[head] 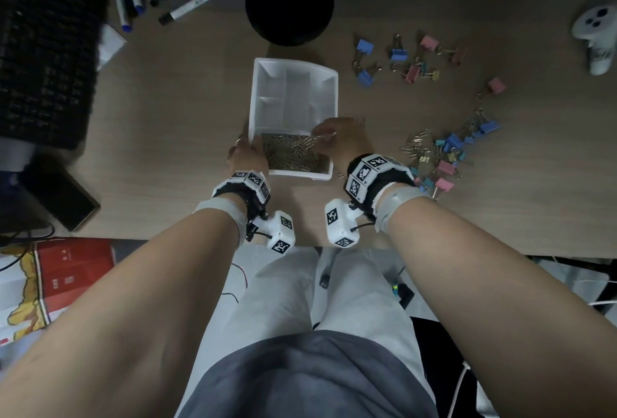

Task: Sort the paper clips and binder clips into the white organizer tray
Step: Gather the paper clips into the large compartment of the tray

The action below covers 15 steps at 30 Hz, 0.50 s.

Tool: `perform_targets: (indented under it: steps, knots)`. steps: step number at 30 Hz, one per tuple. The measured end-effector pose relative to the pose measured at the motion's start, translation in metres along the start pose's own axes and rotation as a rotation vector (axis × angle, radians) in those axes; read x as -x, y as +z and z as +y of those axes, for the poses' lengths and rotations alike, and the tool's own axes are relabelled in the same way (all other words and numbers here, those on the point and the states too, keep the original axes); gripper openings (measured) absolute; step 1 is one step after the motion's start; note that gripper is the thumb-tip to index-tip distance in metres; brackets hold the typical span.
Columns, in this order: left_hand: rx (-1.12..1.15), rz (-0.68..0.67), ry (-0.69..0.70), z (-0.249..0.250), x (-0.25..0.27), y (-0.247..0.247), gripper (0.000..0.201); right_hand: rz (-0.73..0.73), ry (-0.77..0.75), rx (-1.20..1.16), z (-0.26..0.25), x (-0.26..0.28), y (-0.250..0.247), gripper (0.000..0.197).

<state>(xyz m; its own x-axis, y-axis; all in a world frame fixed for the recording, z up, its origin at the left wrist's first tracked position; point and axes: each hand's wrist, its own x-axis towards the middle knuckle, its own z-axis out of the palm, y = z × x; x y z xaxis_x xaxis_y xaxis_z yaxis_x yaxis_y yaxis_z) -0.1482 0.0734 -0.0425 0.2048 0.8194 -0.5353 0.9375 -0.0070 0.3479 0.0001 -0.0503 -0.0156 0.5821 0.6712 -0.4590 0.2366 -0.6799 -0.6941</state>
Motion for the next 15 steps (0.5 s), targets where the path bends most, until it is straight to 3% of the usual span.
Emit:
perform_targets:
  steps: [2,4,6,10,12,15]
  knots:
    - [0.003,0.018,0.003,-0.001,0.0,0.001,0.053,0.132,0.073,0.105,0.019,-0.005,-0.01,0.025]
    - [0.003,0.037,0.011,-0.004,-0.001,-0.001,0.052,0.169,0.144,0.311,0.035,-0.009,-0.017,0.037]
    - [-0.001,0.061,0.011,-0.01,-0.005,-0.004,0.052,0.115,0.192,0.376,0.044,-0.011,-0.016,0.063]
    - [-0.029,0.12,0.026,-0.023,-0.011,-0.009,0.052,-0.03,0.069,0.433,0.048,-0.008,0.006,0.102]
    - [-0.043,0.129,0.039,-0.025,-0.011,-0.01,0.051,-0.053,0.042,0.499,0.045,-0.004,0.015,0.105]
    - [-0.037,0.112,0.044,-0.025,-0.009,-0.011,0.052,-0.012,0.07,0.59,0.036,-0.001,0.02,0.09]
